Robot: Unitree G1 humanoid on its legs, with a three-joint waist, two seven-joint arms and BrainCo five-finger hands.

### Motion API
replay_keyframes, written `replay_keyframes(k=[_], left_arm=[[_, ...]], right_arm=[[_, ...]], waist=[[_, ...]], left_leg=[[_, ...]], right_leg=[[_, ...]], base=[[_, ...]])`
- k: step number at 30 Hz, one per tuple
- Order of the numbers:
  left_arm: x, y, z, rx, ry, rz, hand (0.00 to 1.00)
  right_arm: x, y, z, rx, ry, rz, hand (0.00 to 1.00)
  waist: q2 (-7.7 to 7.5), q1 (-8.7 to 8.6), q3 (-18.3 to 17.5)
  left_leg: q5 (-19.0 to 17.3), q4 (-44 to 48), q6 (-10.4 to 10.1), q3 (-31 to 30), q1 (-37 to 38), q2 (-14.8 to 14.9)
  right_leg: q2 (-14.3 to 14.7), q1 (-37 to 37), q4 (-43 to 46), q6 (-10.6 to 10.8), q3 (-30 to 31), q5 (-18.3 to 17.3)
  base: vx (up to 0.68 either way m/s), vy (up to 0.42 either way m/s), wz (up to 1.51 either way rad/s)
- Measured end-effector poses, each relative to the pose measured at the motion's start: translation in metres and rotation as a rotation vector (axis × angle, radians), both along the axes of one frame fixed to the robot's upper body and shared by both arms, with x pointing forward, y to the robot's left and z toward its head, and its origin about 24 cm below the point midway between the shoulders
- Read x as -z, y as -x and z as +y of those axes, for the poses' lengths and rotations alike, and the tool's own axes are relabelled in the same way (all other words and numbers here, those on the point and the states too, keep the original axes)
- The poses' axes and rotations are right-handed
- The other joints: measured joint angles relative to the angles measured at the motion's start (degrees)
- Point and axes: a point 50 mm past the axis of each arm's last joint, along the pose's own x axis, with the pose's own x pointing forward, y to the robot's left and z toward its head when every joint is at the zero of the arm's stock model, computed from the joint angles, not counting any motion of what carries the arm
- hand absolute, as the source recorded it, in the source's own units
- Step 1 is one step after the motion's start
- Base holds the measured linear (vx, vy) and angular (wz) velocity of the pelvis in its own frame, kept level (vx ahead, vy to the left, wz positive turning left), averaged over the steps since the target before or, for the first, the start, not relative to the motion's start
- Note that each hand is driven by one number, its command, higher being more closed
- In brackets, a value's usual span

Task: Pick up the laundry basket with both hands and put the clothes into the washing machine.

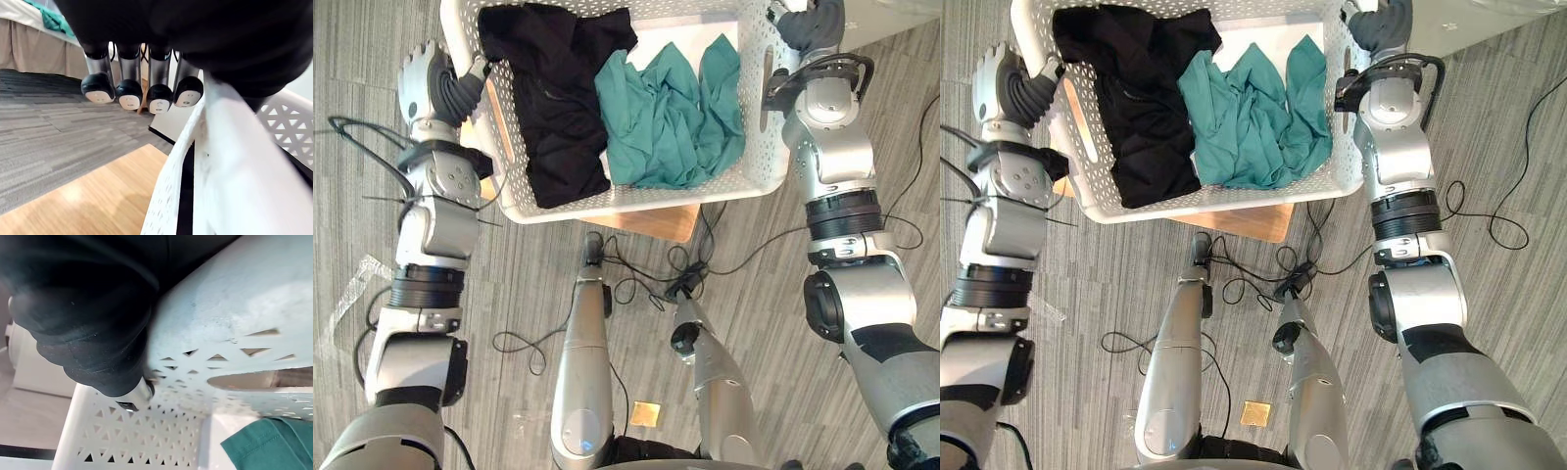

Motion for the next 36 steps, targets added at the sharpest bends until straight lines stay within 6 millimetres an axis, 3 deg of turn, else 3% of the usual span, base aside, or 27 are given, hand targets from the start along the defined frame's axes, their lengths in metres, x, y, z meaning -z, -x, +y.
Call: replay_keyframes(k=[4, 9, 16, 18, 20, 21, 24, 28, 30, 31, 32, 33, 34, 35, 36], left_arm=[[0.016, 0.0, -0.003, -0.023, 0.052, -0.01, 1.0], [0.03, 0.007, -0.011, -0.043, 0.179, -0.083, 1.0], [0.066, 0.034, -0.044, 0.014, 0.381, -0.144, 1.0], [0.081, 0.042, -0.052, 0.06, 0.442, -0.12, 1.0], [0.098, 0.052, -0.061, 0.131, 0.512, -0.085, 1.0], [0.107, 0.061, -0.061, 0.169, 0.555, -0.064, 1.0], [0.123, 0.079, -0.063, 0.26, 0.644, -0.011, 1.0], [0.134, 0.085, -0.065, 0.293, 0.684, 0.035, 1.0], [0.134, 0.09, -0.064, 0.307, 0.696, 0.038, 1.0], [0.135, 0.09, -0.063, 0.306, 0.696, 0.04, 1.0], [0.136, 0.092, -0.061, 0.307, 0.702, 0.04, 1.0], [0.135, 0.092, -0.061, 0.306, 0.702, 0.037, 1.0], [0.139, 0.097, -0.058, 0.289, 0.706, 0.047, 1.0], [0.143, 0.106, -0.054, 0.272, 0.704, 0.059, 1.0], [0.145, 0.11, -0.053, 0.27, 0.702, 0.066, 1.0]], right_arm=[[0.003, -0.001, 0.01, 0.02, -0.006, -0.004, 1.0], [0.011, 0.01, 0.015, 0.029, -0.083, -0.055, 1.0], [0.067, 0.039, 0.003, 0.117, -0.133, -0.062, 1.0], [0.092, 0.047, -0.004, 0.145, -0.128, -0.018, 1.0], [0.12, 0.06, -0.014, 0.181, -0.12, 0.034, 1.0], [0.137, 0.066, -0.017, 0.194, -0.111, 0.076, 1.0], [0.167, 0.081, -0.021, 0.194, -0.115, 0.159, 1.0], [0.179, 0.092, -0.027, 0.203, -0.1, 0.186, 1.0], [0.181, 0.098, -0.026, 0.219, -0.087, 0.184, 1.0], [0.182, 0.098, -0.026, 0.219, -0.089, 0.186, 1.0], [0.182, 0.098, -0.024, 0.214, -0.1, 0.184, 1.0], [0.183, 0.099, -0.023, 0.212, -0.104, 0.185, 1.0], [0.19, 0.102, -0.02, 0.201, -0.121, 0.207, 1.0], [0.197, 0.105, -0.016, 0.178, -0.134, 0.233, 1.0], [0.199, 0.107, -0.014, 0.17, -0.137, 0.239, 1.0]], waist=[[0.13, -1.27, -0.06], [0.15, -1.63, -0.07], [0.66, -3.6, -0.37], [1.71, -4.79, -1.41], [2.87, -5.3, -3.75], [3.09, -5.78, -6.24], [3.21, -6.11, -8.76], [3.45, -6.95, -11.14], [3.18, -8.63, -11.66], [3.29, -8.81, -12.16], [3.41, -8.92, -12.93], [3.26, -9.22, -13.01], [2.47, -9.12, -13.51], [1.37, -9.05, -14.98], [0.77, -8.79, -15.74]], left_leg=[[0.0, -0.66, 0.0, -0.98, 2.16, -0.91], [-0.01, -2.21, -0.01, -0.32, 5.27, -1.7], [-0.02, -5.06, 0.05, -0.96, 13.82, -4.64], [-0.38, -5.81, 0.49, -1.48, 16.83, -5.67], [-1.44, -6.07, 1.12, -1.38, 18.86, -6.4], [-2.15, -6.0, 1.23, -1.0, 19.08, -6.69], [-4.09, -4.86, 1.62, 1.95, 22.57, -6.79], [-5.39, -4.79, 2.43, 5.4, 25.26, -7.32], [-6.4, -4.79, 3.49, 7.08, 27.96, -9.01], [-6.38, -5.73, 3.71, 7.49, 28.7, -9.28], [-5.94, -7.67, 4.74, 10.76, 30.21, -7.97], [-6.12, -7.27, 5.19, 11.5, 30.94, -7.95], [-6.4, -7.37, 5.71, 13.19, 33.17, -8.07], [-6.53, -7.55, 5.92, 14.54, 33.92, -8.37], [-6.55, -7.56, 5.94, 15.21, 33.95, -8.56]], right_leg=[[-0.41, 1.93, -0.29, 0.03, 0.34, 0.03], [-1.1, 3.87, -0.88, 0.4, 1.1, 0.28], [-4.24, 10.23, 1.24, 2.28, 1.13, -1.92], [-5.59, 12.55, 3.33, 2.74, 0.58, -3.59], [-6.85, 13.71, 5.36, 3.55, 0.62, -5.11], [-7.45, 13.33, 6.45, 4.01, 1.07, -5.88], [-8.65, 14.18, 8.9, 4.48, 4.23, -7.1], [-9.73, 14.14, 9.93, 4.49, 7.08, -7.07], [-11.22, 13.94, 11.08, 1.99, 8.64, -5.27], [-10.74, 14.73, 8.04, 1.86, 9.13, -3.52], [-11.04, 15.04, 12.53, 2.2, 8.77, -7.55], [-12.37, 14.39, 21.25, 0.95, 8.12, -11.11], [-13.35, 16.27, 31.38, 2.39, 7.63, -16.18], [-13.04, 18.71, 35.38, 5.0, 7.49, -19.32], [-12.81, 19.65, 36.1, 5.73, 7.51, -20.43]], base=[[0.01, 0.024, 0.04], [0.0, 0.027, 0.0], [0.05, 0.059, 0.14], [0.06, 0.062, 0.25], [0.06, 0.078, 0.11], [0.06, 0.074, -0.03], [0.1, 0.076, -0.34], [0.03, 0.067, -0.42], [-0.03, 0.147, -0.56], [-0.06, 0.121, -0.91], [-0.05, 0.056, -0.78], [-0.03, 0.041, -0.83], [-0.03, 0.03, -0.6], [-0.04, 0.014, -0.55], [-0.05, -0.065, -0.6]])
